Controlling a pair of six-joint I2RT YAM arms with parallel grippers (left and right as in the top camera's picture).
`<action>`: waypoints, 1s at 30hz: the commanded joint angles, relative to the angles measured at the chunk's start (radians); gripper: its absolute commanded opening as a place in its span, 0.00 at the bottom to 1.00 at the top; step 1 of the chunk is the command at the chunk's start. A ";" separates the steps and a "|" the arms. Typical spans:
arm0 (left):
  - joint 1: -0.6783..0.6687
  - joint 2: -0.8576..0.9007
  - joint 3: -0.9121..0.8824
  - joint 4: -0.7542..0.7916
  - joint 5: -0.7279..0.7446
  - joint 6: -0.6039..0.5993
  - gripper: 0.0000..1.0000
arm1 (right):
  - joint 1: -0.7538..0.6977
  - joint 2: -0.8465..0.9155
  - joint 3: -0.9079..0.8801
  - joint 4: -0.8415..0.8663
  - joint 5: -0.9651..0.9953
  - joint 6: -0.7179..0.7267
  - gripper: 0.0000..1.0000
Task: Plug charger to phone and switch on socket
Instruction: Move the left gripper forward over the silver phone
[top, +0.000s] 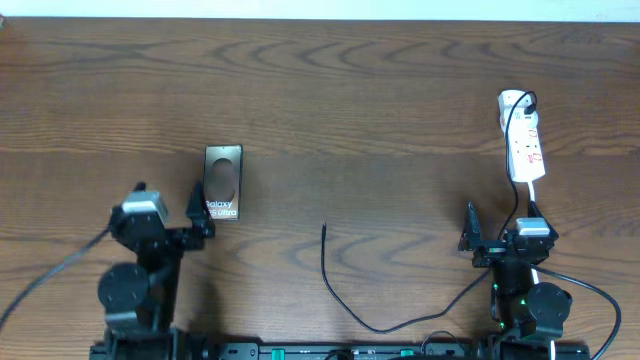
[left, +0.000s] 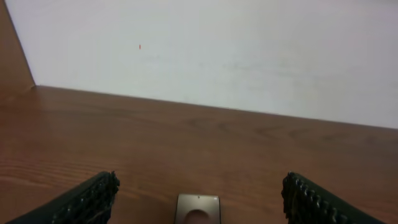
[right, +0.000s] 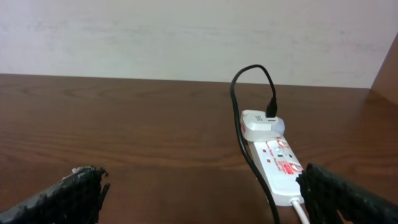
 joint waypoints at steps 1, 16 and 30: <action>0.005 0.152 0.123 -0.019 0.012 0.018 0.86 | 0.001 0.001 -0.001 -0.004 0.009 0.013 0.99; 0.005 0.865 0.792 -0.580 0.012 0.029 0.86 | 0.001 0.001 -0.001 -0.004 0.009 0.013 0.99; 0.005 1.046 0.897 -0.727 0.012 0.077 0.47 | 0.001 0.001 -0.001 -0.004 0.009 0.013 0.99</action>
